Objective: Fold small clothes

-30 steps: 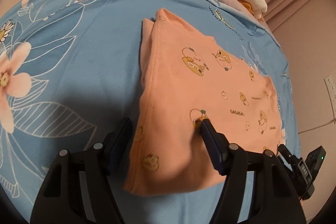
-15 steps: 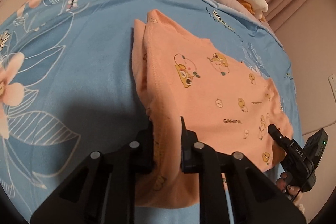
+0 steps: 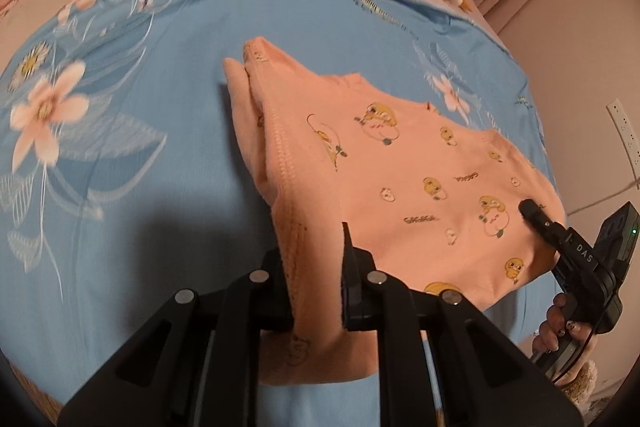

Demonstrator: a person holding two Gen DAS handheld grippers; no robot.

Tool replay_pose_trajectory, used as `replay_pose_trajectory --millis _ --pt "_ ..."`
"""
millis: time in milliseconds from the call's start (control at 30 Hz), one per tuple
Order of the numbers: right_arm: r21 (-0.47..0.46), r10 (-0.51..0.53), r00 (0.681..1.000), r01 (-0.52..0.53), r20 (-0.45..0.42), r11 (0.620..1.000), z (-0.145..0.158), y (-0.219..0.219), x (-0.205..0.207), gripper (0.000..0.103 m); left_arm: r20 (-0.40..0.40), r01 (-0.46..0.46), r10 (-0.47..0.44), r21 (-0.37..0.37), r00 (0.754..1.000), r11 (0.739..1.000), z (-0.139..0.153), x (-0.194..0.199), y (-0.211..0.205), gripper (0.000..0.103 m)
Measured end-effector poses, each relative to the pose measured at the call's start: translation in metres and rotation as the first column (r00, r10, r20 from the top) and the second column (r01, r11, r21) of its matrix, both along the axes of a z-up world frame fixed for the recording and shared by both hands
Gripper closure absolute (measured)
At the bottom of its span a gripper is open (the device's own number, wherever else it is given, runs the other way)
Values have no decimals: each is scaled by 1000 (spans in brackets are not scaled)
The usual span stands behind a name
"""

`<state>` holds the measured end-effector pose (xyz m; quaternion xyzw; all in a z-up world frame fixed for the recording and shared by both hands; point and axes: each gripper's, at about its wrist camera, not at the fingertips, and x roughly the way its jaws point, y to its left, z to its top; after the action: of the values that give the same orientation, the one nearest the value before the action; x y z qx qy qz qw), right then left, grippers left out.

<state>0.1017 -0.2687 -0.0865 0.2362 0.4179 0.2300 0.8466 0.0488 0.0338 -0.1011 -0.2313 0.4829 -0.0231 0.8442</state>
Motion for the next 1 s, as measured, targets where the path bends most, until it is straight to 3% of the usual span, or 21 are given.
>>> replay_pose_trajectory --millis 133,267,567,800,1000 --pt "-44 -9 1000 9 -5 999 0 -2 -12 88 -18 1 -1 14 1000 1000 -3 -17 -10 88" --pt "-83 -15 1000 16 17 996 4 0 -22 88 -25 13 -12 78 1000 997 -8 -18 -19 87" --pt "-187 86 989 -63 117 980 34 35 -18 88 -41 17 -13 85 999 996 -13 -19 -12 80" --pt "-248 266 945 -216 191 944 58 86 -29 88 -30 7 -5 71 1000 997 -8 -30 -2 75" --pt "-322 446 879 -379 168 868 50 137 -46 88 -21 -4 6 54 1000 999 -3 -38 7 74"
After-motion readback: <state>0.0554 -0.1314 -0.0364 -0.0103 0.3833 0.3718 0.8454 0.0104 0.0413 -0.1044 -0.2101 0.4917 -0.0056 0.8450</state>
